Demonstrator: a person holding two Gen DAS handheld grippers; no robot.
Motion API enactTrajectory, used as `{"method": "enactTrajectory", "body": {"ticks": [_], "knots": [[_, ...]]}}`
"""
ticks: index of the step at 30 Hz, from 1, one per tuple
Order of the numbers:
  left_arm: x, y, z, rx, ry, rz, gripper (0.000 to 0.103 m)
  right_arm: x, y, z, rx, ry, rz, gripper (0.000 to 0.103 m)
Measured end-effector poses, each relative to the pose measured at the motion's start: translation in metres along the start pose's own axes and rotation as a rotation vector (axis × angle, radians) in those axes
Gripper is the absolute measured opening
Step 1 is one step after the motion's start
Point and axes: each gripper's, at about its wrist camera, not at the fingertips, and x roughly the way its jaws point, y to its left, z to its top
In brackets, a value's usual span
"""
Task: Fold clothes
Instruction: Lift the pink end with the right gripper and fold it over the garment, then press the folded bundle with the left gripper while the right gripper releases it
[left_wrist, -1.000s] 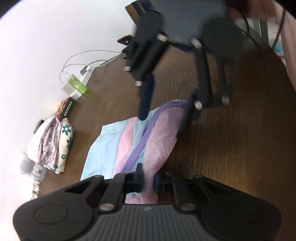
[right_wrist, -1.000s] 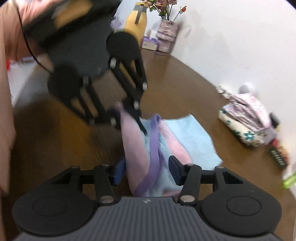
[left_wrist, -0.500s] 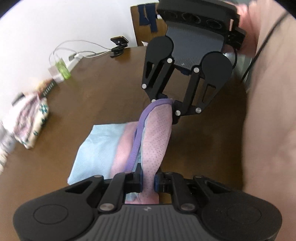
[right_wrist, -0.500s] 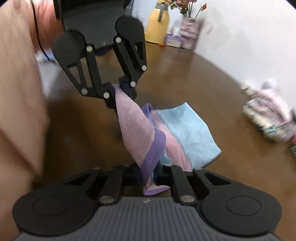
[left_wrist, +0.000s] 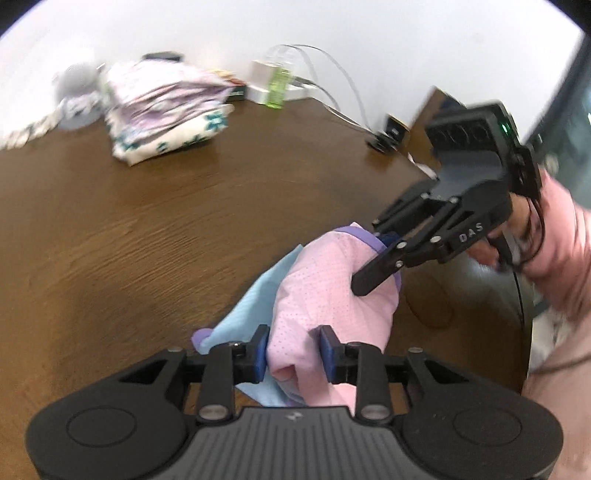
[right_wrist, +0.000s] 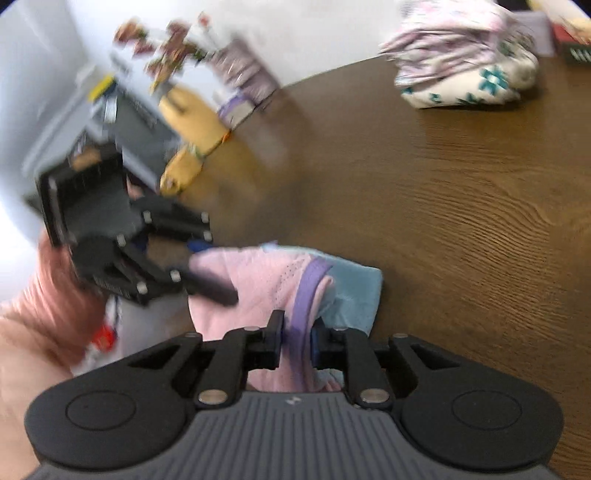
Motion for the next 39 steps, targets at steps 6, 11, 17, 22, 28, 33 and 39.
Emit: {"method": "enactTrajectory", "body": {"ticks": [6,11,17,22,28,33,39], "knots": [[-0.009,0.028,-0.020,-0.166,-0.140,-0.070,0.058,0.001,-0.009,-0.017,0.072,-0.070,0.032,0.012],[-0.011,0.037,-0.040,-0.229,-0.162,-0.094,0.057,0.004,-0.020,-0.023,0.116,-0.122,0.058,0.010],[-0.014,0.035,-0.047,-0.243,-0.207,-0.115,0.007,0.002,-0.021,-0.031,0.145,-0.177,0.088,0.008],[-0.027,0.022,-0.033,-0.181,-0.281,-0.073,0.006,-0.007,-0.015,-0.032,0.154,-0.240,0.111,0.008],[-0.006,0.039,-0.018,-0.235,-0.259,0.003,0.007,0.003,-0.024,-0.023,0.210,-0.261,0.070,0.008],[0.008,0.059,-0.014,-0.314,-0.254,0.038,0.011,0.017,-0.032,-0.017,0.243,-0.259,0.016,0.008],[-0.013,0.057,-0.015,-0.298,-0.337,0.152,0.051,-0.001,-0.028,-0.020,0.218,-0.334,-0.048,0.043]]}}
